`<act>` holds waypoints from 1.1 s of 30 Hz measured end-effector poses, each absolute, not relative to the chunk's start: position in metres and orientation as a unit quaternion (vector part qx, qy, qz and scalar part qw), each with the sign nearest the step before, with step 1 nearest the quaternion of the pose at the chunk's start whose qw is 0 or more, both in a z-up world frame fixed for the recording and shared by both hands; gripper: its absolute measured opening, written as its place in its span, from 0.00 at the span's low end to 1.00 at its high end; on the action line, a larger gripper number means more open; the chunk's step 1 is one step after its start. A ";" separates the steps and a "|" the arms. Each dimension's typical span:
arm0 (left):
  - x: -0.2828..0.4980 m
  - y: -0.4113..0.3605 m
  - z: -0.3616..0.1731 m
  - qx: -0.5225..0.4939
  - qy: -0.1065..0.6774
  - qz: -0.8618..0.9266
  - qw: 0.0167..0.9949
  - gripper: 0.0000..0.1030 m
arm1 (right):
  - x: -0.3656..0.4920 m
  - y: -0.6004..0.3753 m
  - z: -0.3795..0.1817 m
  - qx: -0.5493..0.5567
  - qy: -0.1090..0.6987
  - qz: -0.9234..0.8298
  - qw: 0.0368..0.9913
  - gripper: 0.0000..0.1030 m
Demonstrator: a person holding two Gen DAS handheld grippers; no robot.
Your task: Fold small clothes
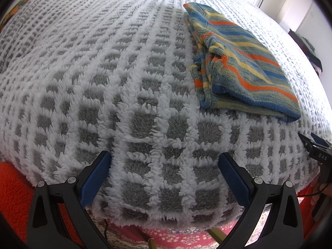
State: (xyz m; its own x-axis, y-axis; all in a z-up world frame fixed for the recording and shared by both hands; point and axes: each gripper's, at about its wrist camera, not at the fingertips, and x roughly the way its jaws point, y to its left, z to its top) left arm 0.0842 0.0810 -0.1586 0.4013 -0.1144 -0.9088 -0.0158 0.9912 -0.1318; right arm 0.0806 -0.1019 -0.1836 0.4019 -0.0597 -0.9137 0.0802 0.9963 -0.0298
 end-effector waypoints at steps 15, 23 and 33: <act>0.084 0.080 -0.159 -0.058 0.546 -0.029 0.835 0.99 | 0.081 -0.102 -0.183 0.008 0.545 -0.042 0.837 1.00; 0.083 0.081 -0.159 -0.058 0.547 -0.029 0.835 0.99 | 0.081 -0.102 -0.183 0.008 0.544 -0.041 0.838 1.00; 0.084 0.080 -0.159 -0.057 0.547 -0.028 0.835 0.99 | 0.080 -0.102 -0.183 0.007 0.544 -0.042 0.838 1.00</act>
